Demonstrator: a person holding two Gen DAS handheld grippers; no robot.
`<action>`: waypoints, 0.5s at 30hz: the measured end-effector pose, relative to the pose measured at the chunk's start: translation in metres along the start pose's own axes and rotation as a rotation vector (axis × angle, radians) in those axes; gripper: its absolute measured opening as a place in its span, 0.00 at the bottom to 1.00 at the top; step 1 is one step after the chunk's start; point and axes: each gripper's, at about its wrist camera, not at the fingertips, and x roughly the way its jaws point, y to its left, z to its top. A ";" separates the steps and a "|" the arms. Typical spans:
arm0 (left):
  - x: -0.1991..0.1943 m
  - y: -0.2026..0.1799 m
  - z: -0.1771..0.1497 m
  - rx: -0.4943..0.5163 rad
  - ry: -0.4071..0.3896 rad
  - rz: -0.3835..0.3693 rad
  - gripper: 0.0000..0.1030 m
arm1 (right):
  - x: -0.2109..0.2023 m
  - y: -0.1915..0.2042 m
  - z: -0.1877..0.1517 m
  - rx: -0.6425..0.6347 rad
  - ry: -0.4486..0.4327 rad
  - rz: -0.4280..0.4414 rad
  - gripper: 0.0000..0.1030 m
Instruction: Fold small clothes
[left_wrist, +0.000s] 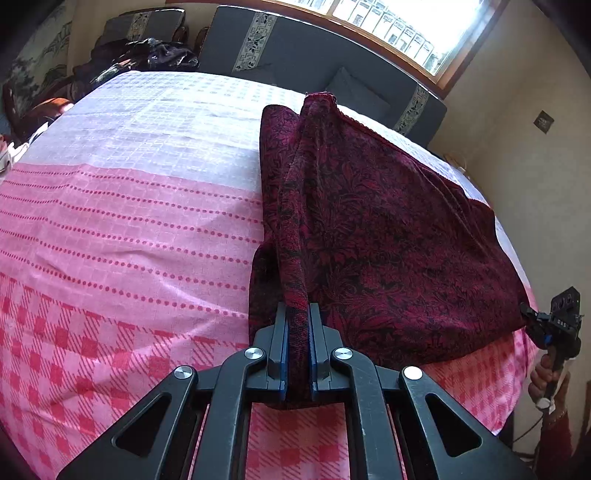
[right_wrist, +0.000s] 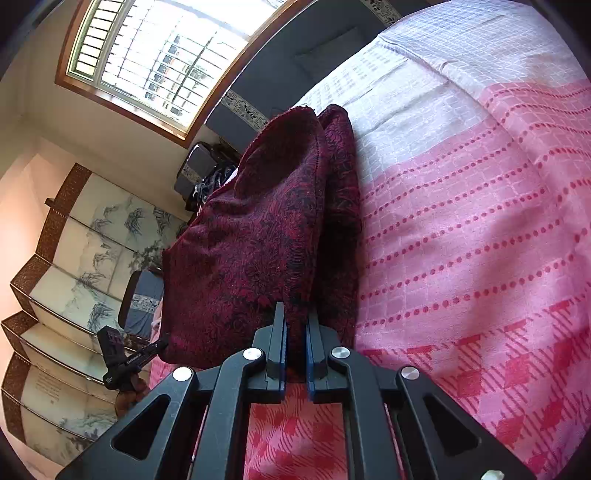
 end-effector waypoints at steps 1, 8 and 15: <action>-0.003 0.002 -0.002 -0.012 0.006 -0.009 0.08 | -0.004 0.002 0.000 -0.004 0.004 0.006 0.08; -0.012 -0.001 -0.007 0.053 -0.026 0.023 0.09 | -0.005 0.007 -0.007 -0.047 0.055 -0.037 0.08; -0.034 -0.018 0.001 0.135 -0.154 0.203 0.28 | -0.008 0.005 -0.002 -0.044 0.024 -0.068 0.12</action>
